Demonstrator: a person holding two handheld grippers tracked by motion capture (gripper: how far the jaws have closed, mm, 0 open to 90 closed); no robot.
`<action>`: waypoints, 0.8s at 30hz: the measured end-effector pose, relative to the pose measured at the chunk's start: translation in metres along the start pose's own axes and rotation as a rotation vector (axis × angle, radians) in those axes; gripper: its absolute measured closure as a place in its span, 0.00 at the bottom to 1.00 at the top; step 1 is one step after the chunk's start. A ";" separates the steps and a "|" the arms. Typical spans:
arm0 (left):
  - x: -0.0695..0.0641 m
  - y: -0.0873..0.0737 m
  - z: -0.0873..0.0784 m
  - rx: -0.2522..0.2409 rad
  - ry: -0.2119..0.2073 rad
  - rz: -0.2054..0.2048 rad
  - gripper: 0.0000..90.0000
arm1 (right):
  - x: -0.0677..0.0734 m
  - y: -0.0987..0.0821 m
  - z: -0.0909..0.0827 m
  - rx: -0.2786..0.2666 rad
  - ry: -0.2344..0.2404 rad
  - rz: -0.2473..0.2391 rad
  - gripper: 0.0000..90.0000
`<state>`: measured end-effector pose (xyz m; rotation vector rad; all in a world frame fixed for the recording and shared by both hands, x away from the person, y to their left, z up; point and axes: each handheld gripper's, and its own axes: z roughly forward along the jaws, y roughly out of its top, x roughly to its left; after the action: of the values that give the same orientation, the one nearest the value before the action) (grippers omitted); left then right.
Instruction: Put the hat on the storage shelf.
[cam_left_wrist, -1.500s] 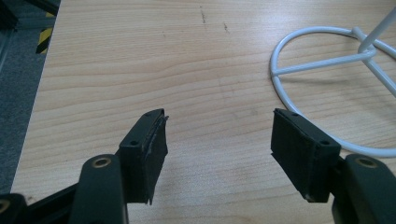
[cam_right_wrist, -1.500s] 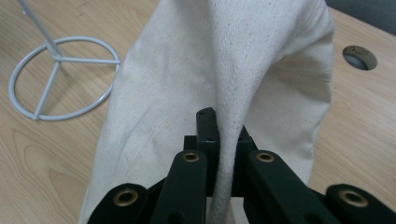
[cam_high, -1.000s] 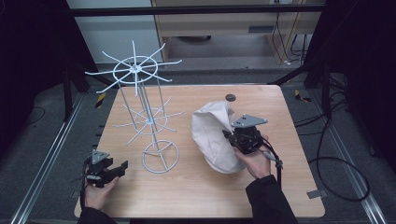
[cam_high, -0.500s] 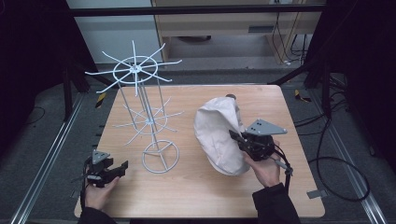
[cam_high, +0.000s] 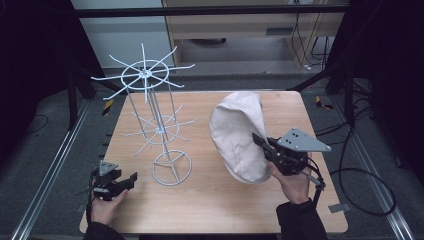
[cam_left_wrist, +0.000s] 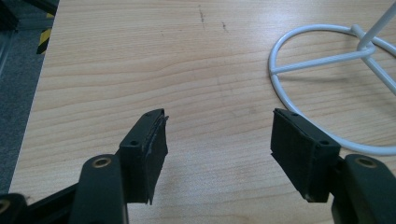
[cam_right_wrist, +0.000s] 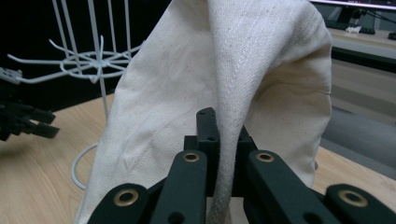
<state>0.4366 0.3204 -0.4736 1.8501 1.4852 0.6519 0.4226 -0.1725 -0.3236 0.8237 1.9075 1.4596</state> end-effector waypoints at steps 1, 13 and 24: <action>0.000 0.000 0.000 0.000 0.000 0.000 0.40 | 0.001 0.001 -0.001 -0.008 0.003 0.002 0.98; 0.000 0.000 0.000 0.003 0.001 0.000 0.40 | 0.015 0.029 -0.019 -0.128 0.024 -0.029 0.98; -0.001 0.000 0.001 0.004 0.000 -0.001 0.40 | 0.021 0.051 -0.026 -0.203 0.032 -0.038 0.98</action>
<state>0.4366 0.3198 -0.4743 1.8524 1.4885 0.6482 0.3957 -0.1613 -0.2699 0.6701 1.7527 1.6194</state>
